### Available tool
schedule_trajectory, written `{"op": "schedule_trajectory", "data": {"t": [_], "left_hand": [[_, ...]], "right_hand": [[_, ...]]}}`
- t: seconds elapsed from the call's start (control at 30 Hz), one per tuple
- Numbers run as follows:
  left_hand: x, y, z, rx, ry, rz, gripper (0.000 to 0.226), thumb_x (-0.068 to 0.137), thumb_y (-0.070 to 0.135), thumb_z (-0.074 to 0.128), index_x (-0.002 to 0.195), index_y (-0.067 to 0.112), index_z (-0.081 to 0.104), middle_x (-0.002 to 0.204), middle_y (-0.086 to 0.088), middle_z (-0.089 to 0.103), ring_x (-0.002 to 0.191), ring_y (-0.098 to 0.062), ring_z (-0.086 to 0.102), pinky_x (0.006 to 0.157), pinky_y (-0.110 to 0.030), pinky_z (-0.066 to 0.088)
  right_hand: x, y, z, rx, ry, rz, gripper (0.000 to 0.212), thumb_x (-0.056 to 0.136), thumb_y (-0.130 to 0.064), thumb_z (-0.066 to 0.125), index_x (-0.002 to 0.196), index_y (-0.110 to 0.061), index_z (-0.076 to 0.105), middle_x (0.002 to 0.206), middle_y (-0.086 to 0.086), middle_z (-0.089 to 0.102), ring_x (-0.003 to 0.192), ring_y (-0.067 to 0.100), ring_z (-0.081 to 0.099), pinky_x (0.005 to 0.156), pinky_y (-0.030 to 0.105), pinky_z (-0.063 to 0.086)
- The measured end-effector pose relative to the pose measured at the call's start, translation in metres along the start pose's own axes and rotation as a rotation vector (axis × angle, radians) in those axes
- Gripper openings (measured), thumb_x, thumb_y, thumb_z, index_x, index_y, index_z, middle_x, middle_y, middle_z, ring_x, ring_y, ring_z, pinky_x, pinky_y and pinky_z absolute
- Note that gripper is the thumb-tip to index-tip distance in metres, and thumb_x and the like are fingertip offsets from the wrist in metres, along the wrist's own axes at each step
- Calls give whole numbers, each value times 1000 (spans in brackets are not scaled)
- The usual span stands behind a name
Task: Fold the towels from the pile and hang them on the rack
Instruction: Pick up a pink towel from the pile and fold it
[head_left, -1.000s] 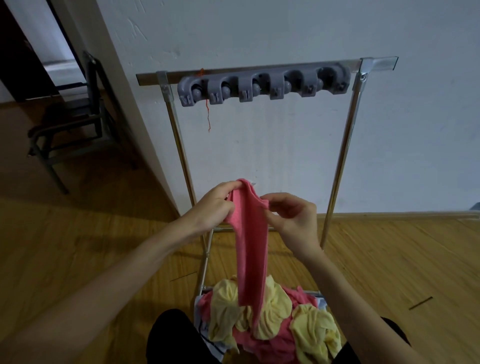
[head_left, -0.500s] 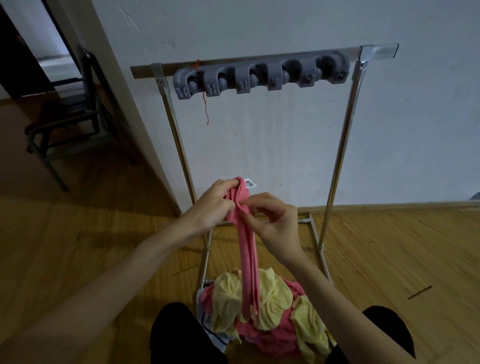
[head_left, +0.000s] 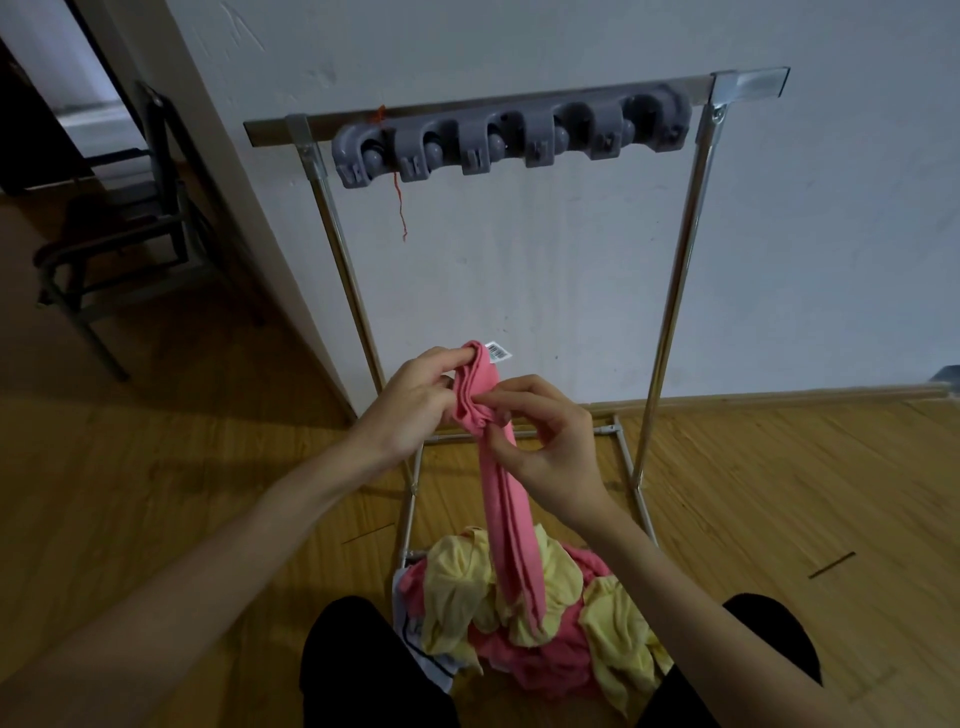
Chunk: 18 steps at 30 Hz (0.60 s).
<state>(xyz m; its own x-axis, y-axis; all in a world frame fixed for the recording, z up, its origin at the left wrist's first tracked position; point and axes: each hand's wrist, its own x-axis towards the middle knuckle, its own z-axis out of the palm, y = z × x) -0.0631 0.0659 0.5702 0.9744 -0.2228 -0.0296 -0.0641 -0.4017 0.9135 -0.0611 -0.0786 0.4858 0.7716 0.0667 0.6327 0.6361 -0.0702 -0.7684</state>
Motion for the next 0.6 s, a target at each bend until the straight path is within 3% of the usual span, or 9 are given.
{"op": "schedule_trajectory", "data": {"t": [0.1,0.33,0.5,0.6], "left_hand": [[3,-4,1,20,-17,30,56,84,-14,48,133,12,49,129,-14,53,111,-19,60,91,-32,54],[8,-9,3,52,20,101,54,87,-4,57,137,11,47,129,-8,56,110,-16,62,96,-36,52],[10,-15,2,72,44,132,48,87,2,61,133,13,51,125,-6,58,102,-15,65,87,-28,56],[8,-30,-1,356,176,264,41,86,14,65,125,21,55,118,3,52,96,-7,59,81,-22,55]], "right_hand": [[1,-1,-1,-3,-2,-6,23,78,-7,66,100,-4,72,96,5,65,84,15,62,74,29,53],[-1,3,-3,-62,-37,-34,32,74,1,74,105,-2,69,98,7,61,84,16,60,73,26,52],[9,5,-9,-126,-22,-72,24,74,4,71,97,-1,70,91,5,64,78,15,61,69,27,53],[16,3,-15,-110,-27,-63,19,74,-5,70,94,-4,70,89,5,65,77,17,61,68,28,52]]}}
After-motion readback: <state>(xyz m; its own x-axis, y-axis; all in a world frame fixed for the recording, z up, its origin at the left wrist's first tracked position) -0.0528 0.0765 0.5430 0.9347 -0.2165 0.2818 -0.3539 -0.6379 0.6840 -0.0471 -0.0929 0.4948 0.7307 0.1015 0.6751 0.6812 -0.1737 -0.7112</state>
